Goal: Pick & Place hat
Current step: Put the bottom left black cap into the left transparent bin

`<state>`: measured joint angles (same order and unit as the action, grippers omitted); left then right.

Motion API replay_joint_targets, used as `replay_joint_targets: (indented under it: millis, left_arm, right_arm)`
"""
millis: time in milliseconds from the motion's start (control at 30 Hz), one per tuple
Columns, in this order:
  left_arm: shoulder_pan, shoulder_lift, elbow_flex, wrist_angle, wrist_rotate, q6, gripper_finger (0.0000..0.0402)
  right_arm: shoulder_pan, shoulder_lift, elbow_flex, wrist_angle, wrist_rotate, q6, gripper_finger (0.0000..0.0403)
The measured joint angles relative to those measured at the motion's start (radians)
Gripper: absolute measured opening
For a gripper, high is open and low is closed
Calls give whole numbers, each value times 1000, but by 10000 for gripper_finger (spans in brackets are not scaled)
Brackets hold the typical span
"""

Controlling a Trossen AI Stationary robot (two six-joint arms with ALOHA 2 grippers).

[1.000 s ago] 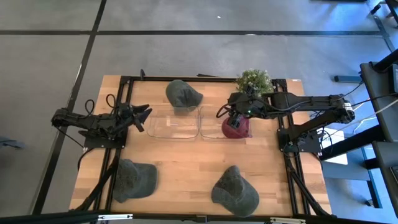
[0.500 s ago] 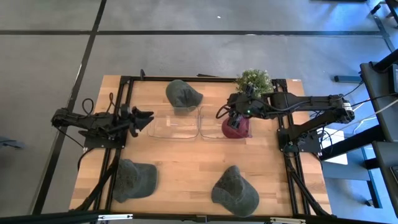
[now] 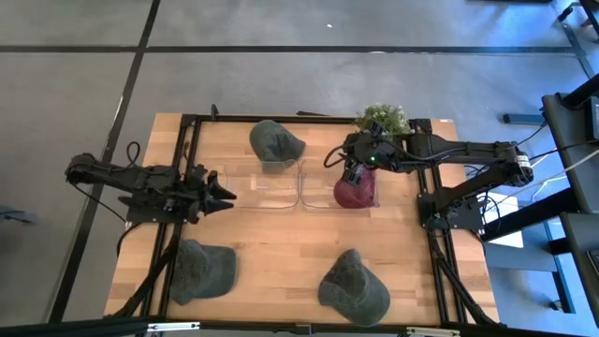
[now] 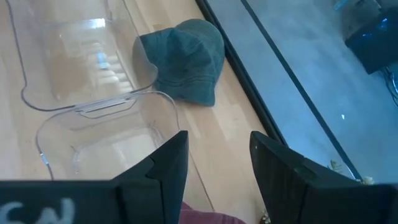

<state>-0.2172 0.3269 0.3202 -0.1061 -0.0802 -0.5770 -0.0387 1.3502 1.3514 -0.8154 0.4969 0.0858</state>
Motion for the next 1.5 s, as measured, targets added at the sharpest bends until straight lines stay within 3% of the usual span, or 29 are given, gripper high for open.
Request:
replay_joint_targets:
  millis: [133,267,367,467,600,833,1100,1300,1500]
  left_arm:
    - [0,177,164,-194,83,95,150]
    - [-18,346,320,-531,212,143,145]
    - [-63,445,373,-735,288,135,143]
    - [-145,505,371,-822,319,62,143]
    - [-287,545,352,-850,301,-40,143]
    - [-549,584,352,-832,159,-324,143]
    - [-815,763,371,-759,156,-610,123]
    - [-912,932,397,-750,152,-707,98]
    - [-921,1046,397,-750,151,-766,93]
  right_arm:
    - [-17,0,0,0,0,18,172]
    - [-24,0,0,1,0,40,172]
    - [-24,0,0,1,0,68,172]
    - [-24,0,0,0,0,111,172]
    - [-24,0,0,0,1,120,172]
    - [-24,2,0,-2,7,115,172]
    - [-24,2,0,-54,4,116,172]
    - [-24,2,0,-72,2,119,172]
    - [-24,2,0,-72,-1,118,172]
